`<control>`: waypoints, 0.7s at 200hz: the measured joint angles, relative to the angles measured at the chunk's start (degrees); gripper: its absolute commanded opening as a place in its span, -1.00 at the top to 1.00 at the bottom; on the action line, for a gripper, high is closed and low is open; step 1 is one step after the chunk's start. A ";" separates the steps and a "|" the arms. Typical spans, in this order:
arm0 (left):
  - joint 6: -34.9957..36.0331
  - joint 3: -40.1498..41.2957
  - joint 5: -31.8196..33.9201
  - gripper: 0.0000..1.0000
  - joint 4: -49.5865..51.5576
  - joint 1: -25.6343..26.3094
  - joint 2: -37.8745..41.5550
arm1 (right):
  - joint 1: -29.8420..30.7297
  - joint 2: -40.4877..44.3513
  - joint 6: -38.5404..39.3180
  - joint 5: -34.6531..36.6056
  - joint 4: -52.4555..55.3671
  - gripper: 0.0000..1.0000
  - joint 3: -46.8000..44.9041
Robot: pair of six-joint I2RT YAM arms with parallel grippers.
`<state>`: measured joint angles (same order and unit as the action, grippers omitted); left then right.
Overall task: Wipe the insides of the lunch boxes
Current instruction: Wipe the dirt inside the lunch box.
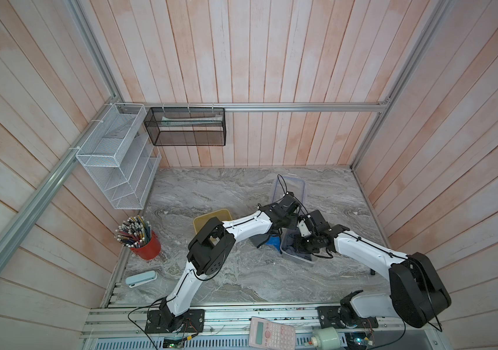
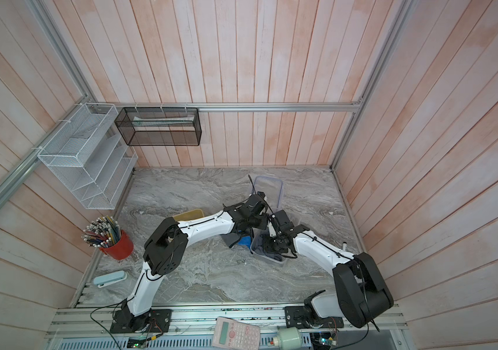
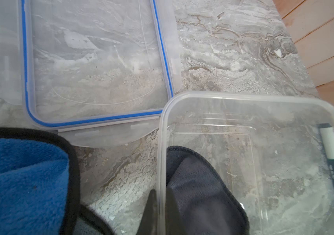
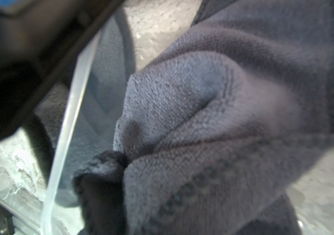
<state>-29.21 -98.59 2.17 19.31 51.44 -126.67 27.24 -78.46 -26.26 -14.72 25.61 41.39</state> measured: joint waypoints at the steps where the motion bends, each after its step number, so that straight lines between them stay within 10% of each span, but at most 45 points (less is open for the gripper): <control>1: 0.00 0.00 0.02 1.00 0.00 0.00 0.02 | -0.02 0.00 0.09 -0.09 0.02 1.00 0.02; 140: 0.63 0.20 5.66 1.00 1.44 0.44 0.24 | 2.80 -5.79 4.90 12.44 17.16 1.00 10.12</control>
<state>-28.58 -98.39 7.84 20.75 51.88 -126.43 30.04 -84.25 -21.37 -2.28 42.76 51.51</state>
